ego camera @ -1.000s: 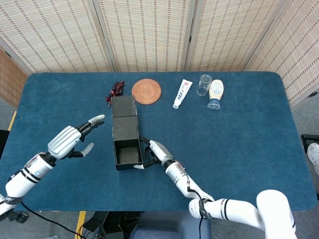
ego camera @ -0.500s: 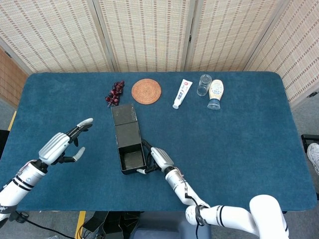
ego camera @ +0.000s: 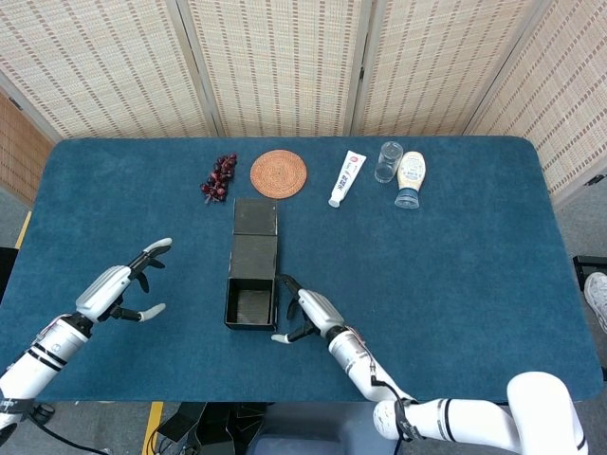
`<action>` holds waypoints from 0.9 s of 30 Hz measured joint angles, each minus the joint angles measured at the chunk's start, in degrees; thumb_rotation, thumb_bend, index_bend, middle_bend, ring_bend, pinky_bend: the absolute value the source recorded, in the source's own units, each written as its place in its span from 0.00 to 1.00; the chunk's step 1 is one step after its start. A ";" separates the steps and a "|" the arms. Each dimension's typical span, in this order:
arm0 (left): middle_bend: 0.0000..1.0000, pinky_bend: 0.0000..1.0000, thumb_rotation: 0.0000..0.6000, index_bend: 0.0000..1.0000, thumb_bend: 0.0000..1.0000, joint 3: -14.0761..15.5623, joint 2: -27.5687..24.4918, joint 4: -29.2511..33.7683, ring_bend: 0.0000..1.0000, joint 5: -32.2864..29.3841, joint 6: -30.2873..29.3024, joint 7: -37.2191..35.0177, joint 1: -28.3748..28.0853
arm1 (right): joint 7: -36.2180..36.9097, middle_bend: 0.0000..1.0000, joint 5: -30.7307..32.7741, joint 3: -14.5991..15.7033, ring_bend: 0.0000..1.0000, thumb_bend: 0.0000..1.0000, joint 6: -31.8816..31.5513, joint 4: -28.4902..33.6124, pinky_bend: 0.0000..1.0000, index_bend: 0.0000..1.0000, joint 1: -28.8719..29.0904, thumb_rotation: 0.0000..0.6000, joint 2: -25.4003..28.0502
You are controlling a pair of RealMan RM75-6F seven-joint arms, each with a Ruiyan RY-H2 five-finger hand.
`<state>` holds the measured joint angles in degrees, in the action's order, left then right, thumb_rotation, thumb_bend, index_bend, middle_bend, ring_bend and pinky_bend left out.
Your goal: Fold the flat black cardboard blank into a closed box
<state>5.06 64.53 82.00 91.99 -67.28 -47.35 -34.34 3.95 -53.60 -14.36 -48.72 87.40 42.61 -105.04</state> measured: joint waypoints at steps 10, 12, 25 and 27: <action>0.00 0.81 1.00 0.00 0.18 1.30 1.36 0.53 0.50 -0.37 6.11 -4.96 0.05 | 1.04 0.00 -1.27 -1.62 0.50 0.07 -1.85 14.09 0.86 0.00 -3.75 1.00 13.39; 0.00 0.82 1.00 0.00 0.18 1.48 2.62 -0.36 0.50 -0.09 7.02 -5.12 -0.19 | 2.18 0.00 -1.93 -2.72 0.50 0.07 -2.17 17.23 0.86 0.00 -4.57 1.00 16.77; 0.00 0.86 1.00 0.00 0.17 -0.22 14.18 -7.69 0.51 -1.17 12.82 -4.82 -2.59 | 8.78 0.01 -5.21 -6.78 0.50 0.07 -4.71 24.17 0.86 0.00 -8.03 1.00 27.20; 0.00 0.87 1.00 0.00 0.17 -0.67 15.54 -8.76 0.51 -1.72 13.40 -5.27 -2.83 | 9.56 0.01 -5.80 -6.45 0.50 0.07 -4.84 23.83 0.86 0.00 -8.27 1.00 27.29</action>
<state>4.39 80.08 73.24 90.27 -53.88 -52.62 -37.17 13.51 -59.40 -20.81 -53.56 111.23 34.34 -77.75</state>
